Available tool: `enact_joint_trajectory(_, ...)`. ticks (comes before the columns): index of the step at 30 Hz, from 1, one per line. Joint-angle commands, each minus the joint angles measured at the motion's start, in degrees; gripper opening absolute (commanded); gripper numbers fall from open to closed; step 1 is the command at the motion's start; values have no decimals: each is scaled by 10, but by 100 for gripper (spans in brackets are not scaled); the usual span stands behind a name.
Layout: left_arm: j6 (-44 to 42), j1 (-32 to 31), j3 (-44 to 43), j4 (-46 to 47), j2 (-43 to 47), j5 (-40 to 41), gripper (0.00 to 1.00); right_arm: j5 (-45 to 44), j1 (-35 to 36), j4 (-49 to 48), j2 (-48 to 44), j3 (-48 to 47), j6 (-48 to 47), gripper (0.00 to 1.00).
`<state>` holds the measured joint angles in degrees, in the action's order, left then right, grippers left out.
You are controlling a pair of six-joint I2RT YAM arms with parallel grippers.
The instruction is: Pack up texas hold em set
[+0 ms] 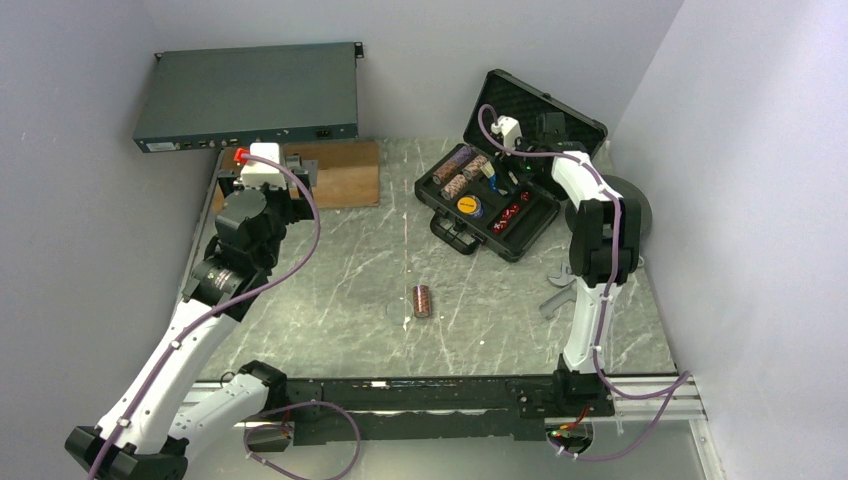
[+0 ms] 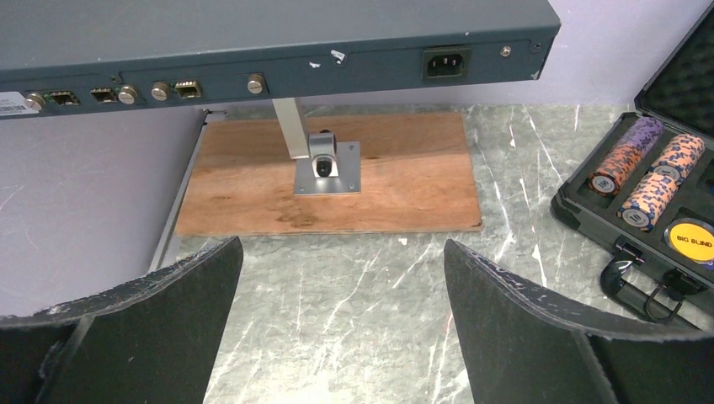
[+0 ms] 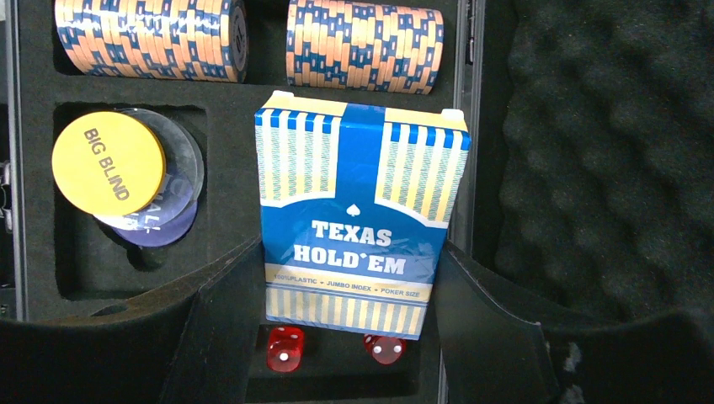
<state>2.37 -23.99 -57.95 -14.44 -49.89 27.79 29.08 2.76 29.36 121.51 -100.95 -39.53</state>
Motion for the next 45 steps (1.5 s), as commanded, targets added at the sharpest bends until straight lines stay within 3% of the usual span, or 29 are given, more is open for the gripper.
enact_joint_trajectory(1, 4, -2, -15, 9, -6, -10, 95, 31, -4, -11, 11, -45, -34, 0)
enact_joint_trajectory(17, 4, 1, -15, 9, -12, -10, 95, 59, -6, -2, 19, -13, -62, 0)
enact_joint_trajectory(29, 7, 1, -15, 8, -14, -15, 95, 24, -8, 15, 7, 35, -64, 0)
enact_joint_trajectory(36, 8, 1, -16, 6, -19, -15, 95, 11, -20, 46, 11, 8, -10, 0)
enact_joint_trajectory(45, 6, 1, -16, 6, -20, -14, 95, 90, -25, 64, 8, -38, 10, 0)
